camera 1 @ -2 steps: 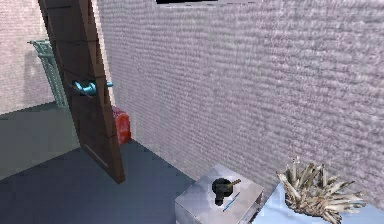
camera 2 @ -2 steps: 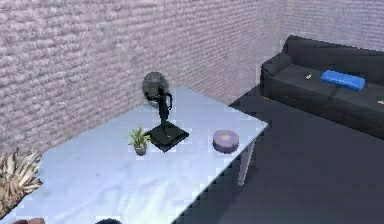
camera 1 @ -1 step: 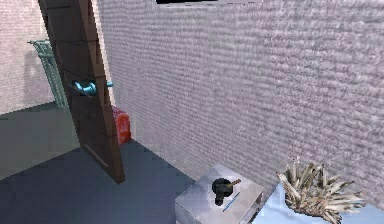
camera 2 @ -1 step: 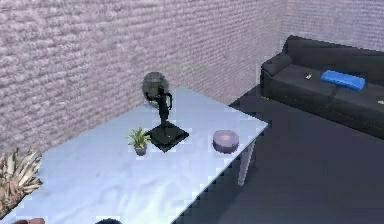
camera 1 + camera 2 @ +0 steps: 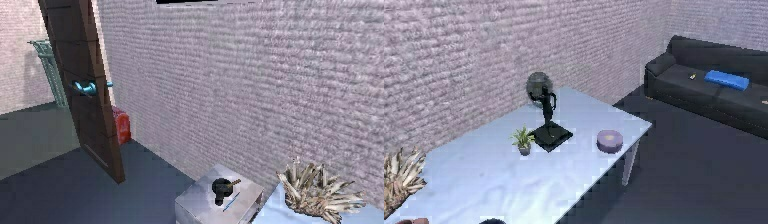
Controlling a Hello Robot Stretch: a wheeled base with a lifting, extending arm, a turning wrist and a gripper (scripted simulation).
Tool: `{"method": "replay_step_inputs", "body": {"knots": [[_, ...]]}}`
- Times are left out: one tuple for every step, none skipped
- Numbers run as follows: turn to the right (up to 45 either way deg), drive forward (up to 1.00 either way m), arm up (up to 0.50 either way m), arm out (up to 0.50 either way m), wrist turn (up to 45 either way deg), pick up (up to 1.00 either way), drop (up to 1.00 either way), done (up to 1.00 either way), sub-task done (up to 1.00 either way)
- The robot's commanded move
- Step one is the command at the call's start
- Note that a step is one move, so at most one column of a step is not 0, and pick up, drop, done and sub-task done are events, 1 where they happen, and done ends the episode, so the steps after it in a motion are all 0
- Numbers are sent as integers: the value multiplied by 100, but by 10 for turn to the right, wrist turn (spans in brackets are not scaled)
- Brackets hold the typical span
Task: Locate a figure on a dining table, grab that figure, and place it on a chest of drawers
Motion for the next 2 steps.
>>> {"method": "replay_step_inputs", "body": {"knots": [[0, 0, 0, 50, 0, 0, 0, 0, 0], [0, 0, 0, 0, 450, 0, 0, 0, 0]]}}
